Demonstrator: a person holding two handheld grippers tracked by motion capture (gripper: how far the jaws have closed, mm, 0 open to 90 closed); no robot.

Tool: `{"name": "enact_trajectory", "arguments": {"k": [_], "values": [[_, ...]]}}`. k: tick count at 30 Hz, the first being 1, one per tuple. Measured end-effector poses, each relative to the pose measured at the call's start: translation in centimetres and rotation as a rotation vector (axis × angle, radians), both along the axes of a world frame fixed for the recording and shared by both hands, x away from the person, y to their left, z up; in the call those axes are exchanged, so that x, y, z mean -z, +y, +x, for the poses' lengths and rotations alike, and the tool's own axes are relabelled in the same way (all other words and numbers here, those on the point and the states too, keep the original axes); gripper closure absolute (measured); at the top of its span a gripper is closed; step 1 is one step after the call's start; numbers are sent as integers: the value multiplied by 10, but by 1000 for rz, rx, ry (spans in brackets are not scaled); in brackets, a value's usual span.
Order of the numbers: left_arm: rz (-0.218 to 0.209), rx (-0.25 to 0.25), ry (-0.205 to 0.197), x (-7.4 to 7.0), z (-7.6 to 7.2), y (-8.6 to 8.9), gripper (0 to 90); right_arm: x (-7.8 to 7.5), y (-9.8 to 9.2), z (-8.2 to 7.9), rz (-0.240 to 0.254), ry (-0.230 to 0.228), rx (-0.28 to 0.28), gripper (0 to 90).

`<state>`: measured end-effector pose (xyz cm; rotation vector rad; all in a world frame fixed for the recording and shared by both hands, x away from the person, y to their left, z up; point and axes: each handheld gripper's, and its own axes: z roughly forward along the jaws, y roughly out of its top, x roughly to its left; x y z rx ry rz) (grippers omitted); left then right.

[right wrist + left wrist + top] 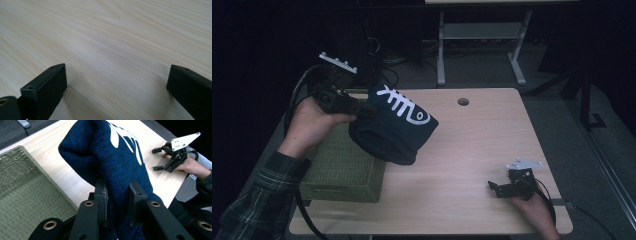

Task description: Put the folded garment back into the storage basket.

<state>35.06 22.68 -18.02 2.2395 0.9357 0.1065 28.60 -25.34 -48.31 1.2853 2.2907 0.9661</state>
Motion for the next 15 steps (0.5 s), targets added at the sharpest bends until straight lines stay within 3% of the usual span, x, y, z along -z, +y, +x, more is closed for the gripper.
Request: {"name": "enact_trajectory", "arguments": {"k": [5,15], "values": [[-16,-40,-12,-8,-2,16,729,0,0,0,0,0,0,25],[1,-109,-23,-16,-6,49,730,0,0,0,0,0,0,26]]}}
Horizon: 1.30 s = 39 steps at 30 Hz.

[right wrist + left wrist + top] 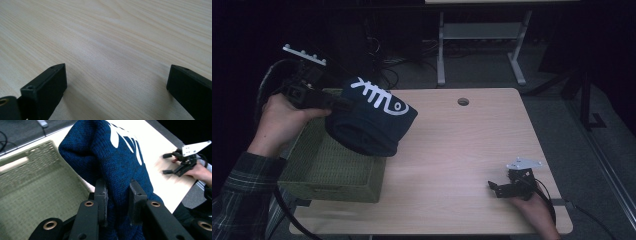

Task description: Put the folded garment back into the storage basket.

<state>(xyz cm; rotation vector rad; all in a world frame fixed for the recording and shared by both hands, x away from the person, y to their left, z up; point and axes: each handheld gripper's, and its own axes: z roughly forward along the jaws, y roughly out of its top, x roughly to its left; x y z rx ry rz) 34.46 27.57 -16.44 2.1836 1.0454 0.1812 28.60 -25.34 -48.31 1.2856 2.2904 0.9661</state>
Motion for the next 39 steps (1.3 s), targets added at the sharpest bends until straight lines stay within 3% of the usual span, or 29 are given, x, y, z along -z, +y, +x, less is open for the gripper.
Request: {"name": "enact_trajectory", "arguments": {"k": [9,16,26,39], "values": [[6,-68,2,-3,-5,31,730,0,0,0,0,0,2,26],[-2,-122,18,5,-5,54,730,0,0,0,0,0,3,26],[-46,-167,52,33,-1,70,730,0,0,0,1,0,3,26],[-42,-214,103,66,4,85,730,0,0,0,1,0,4,26]]}}
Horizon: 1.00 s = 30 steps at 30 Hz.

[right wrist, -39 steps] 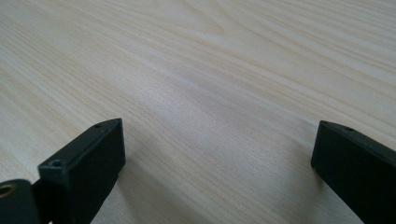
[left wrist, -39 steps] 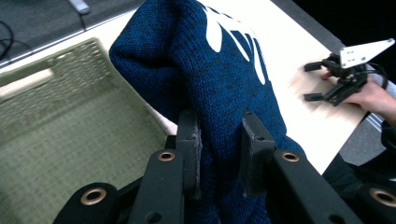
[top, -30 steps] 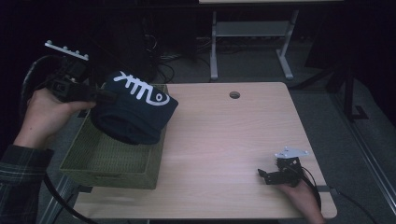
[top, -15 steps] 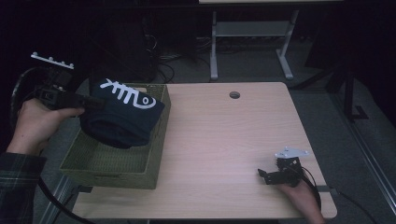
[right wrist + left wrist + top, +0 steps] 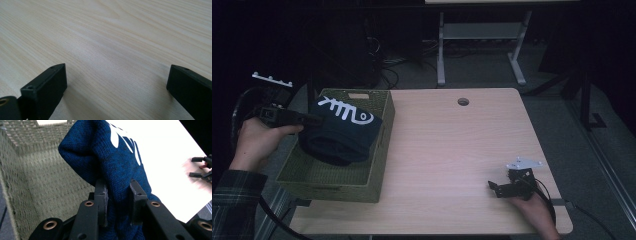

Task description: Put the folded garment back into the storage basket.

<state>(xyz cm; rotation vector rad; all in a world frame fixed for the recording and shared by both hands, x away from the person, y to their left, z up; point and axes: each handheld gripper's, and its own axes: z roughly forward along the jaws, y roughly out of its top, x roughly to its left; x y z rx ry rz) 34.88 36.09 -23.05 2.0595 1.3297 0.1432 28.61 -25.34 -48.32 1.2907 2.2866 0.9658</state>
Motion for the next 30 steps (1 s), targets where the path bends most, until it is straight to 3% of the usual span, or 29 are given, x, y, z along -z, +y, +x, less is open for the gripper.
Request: {"name": "enact_trajectory", "arguments": {"k": [8,15,30], "values": [[-18,-22,19,18,2,7,730,0,0,0,0,1,1,26],[-16,-41,23,22,2,13,730,0,0,0,0,1,2,26],[-44,-42,69,48,9,12,730,0,0,0,0,1,1,26]]}}
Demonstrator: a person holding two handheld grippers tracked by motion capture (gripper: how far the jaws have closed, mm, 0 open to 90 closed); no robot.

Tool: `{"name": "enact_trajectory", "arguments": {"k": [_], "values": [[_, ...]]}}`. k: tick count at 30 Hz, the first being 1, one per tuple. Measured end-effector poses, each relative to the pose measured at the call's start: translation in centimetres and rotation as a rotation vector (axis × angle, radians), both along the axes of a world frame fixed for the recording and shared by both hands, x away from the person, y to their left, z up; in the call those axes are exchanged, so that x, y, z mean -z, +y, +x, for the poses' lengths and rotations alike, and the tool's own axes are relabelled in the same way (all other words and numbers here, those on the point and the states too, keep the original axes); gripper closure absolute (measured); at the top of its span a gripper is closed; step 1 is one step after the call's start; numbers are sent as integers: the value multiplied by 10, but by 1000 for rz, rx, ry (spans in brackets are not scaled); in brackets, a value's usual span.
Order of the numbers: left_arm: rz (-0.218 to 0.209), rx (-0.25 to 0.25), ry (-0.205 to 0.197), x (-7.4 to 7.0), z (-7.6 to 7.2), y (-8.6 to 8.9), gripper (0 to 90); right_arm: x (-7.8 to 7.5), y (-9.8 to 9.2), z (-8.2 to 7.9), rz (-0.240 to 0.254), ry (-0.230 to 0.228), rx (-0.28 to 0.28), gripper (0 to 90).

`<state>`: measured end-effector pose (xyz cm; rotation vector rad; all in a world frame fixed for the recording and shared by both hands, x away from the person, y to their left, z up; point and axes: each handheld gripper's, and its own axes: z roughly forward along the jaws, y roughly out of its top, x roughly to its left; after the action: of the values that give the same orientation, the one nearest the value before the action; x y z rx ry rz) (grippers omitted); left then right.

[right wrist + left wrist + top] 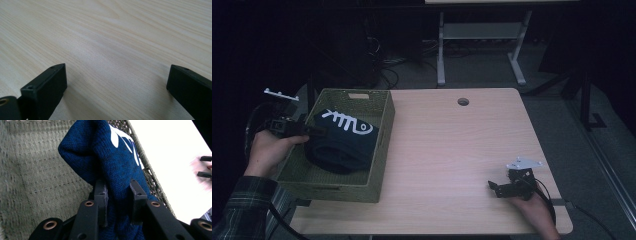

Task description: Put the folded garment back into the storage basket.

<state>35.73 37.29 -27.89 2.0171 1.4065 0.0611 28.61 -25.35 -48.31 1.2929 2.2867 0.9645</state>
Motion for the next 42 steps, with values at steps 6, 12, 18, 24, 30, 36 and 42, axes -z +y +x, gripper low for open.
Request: {"name": "enact_trajectory", "arguments": {"k": [6,12,18,24,30,36,42], "values": [[-16,-6,23,14,3,2,729,0,0,0,0,0,0,26],[-17,-4,36,25,8,3,729,0,0,0,0,0,0,26],[21,-11,49,37,16,3,727,0,0,0,0,0,0,26],[69,-25,55,48,22,7,716,0,0,0,0,0,0,26],[111,-46,54,59,26,13,694,0,0,0,0,1,0,26],[144,-68,47,68,28,18,645,0,0,0,0,0,1,26],[183,-82,56,71,30,22,600,0,0,0,0,0,1,26]]}}
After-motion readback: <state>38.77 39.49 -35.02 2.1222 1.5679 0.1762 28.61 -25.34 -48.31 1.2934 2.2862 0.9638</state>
